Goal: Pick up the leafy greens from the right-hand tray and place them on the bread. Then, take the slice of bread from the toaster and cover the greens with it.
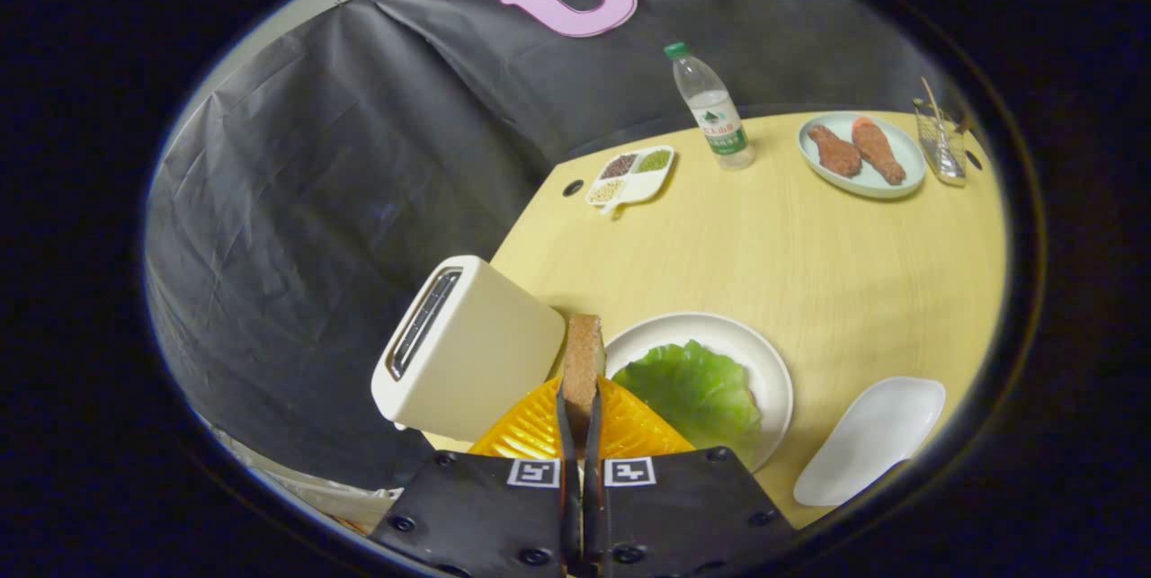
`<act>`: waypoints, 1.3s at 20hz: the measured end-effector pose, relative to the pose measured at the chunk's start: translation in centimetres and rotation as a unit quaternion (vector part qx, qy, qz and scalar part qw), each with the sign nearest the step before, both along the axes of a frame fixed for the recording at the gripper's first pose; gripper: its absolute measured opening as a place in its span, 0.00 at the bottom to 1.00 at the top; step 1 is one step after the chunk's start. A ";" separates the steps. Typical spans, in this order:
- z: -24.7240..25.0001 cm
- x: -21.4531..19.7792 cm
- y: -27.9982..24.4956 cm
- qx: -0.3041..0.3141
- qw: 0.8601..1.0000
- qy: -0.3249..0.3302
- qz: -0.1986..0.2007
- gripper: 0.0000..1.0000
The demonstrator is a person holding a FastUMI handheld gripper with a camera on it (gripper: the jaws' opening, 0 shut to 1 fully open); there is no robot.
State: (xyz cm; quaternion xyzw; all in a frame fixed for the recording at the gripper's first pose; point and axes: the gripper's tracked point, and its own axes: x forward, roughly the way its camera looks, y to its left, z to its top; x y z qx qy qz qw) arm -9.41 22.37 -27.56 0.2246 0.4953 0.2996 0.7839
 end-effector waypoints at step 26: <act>-0.7 0.7 -8.2 -0.081 0.991 -0.099 -0.032 1.00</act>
